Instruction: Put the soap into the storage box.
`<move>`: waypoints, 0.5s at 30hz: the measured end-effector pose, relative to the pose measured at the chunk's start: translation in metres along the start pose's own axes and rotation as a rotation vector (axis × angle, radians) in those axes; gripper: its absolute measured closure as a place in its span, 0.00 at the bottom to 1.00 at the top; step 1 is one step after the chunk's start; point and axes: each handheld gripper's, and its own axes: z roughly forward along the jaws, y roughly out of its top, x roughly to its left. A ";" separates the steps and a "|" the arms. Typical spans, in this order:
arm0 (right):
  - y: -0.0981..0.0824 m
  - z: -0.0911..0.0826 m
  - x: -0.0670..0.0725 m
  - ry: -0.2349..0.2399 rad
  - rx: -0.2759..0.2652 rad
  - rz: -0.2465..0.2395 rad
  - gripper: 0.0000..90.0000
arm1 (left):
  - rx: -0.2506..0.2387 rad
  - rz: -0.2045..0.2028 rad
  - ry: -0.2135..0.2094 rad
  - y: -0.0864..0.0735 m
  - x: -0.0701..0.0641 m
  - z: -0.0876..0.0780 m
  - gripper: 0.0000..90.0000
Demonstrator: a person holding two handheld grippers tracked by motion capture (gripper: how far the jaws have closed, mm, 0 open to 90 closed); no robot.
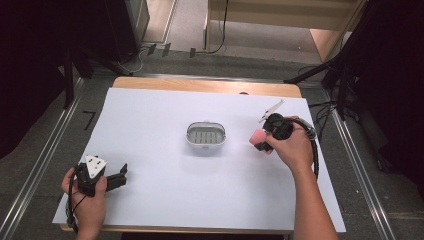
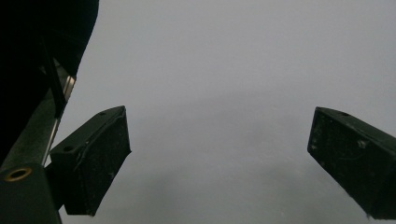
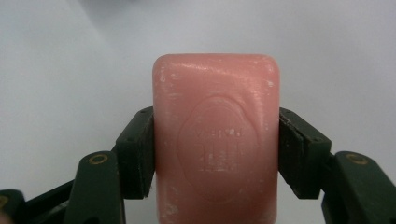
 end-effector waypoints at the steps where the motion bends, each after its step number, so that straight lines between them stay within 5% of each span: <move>1: 0.004 -0.001 0.001 -0.002 -0.001 -0.017 0.43 | 0.000 0.000 0.000 0.000 0.000 0.000 0.07; 15: 0.030 -0.003 0.010 -0.003 -0.001 -0.087 0.43 | 0.003 -0.011 -0.002 0.000 0.001 0.000 0.07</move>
